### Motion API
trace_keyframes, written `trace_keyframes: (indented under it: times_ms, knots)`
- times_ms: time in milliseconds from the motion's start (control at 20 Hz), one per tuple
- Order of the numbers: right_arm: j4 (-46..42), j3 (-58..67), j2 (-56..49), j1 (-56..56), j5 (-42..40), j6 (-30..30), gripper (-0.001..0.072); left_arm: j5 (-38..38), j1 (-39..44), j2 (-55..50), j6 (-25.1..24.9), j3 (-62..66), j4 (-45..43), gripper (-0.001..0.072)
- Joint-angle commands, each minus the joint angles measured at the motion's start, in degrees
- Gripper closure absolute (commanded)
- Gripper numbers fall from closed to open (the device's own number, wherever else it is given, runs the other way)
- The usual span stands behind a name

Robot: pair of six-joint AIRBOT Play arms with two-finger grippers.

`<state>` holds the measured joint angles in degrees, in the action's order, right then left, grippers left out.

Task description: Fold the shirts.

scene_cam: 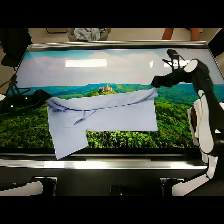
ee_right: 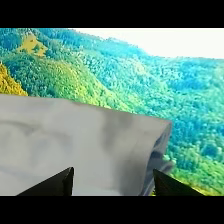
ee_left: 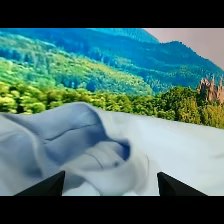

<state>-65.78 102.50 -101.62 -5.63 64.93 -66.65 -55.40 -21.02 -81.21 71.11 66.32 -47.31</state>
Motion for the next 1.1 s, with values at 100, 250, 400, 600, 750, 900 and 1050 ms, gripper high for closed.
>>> trace_keyframes:
  times_ms: [100, 250, 400, 600, 750, 900, 1050]
  knots:
    - [-6.5, 0.7, 3.1, -9.6, 21.3, 6.1, 0.0167, -19.2, -8.4, -0.7, 7.6, 0.2, -16.4, 0.0171]
    - [-6.5, -3.2, 3.2, -11.7, 28.3, 7.6, 0.0167, -21.0, -8.4, -0.7, 6.6, -7.6, -18.8, 0.0171]
    - [-6.4, -5.8, 3.2, -10.8, 29.2, 8.3, 0.0167, -17.1, -7.5, -0.8, 5.4, -12.8, -17.7, 0.0172]
    - [-6.4, -8.1, 3.2, -10.2, 27.1, 8.7, 0.0167, -9.8, -5.0, -0.7, 5.2, -15.1, -15.9, 0.0178]
    - [-7.0, -8.4, 3.2, -10.2, 27.1, 9.1, 0.0167, -5.4, -2.6, -0.8, 5.2, -15.1, -15.2, 0.0206]
    - [-7.6, -9.6, 3.2, -10.2, 27.1, 9.4, 0.0165, -4.5, -0.2, -0.9, 5.4, -15.1, -15.1, 0.0397]
    - [-4.4, -15.5, 3.6, -10.1, 26.9, 9.4, 0.0136, -4.6, 0.6, -0.7, 5.4, -15.1, -15.0, 0.0618]
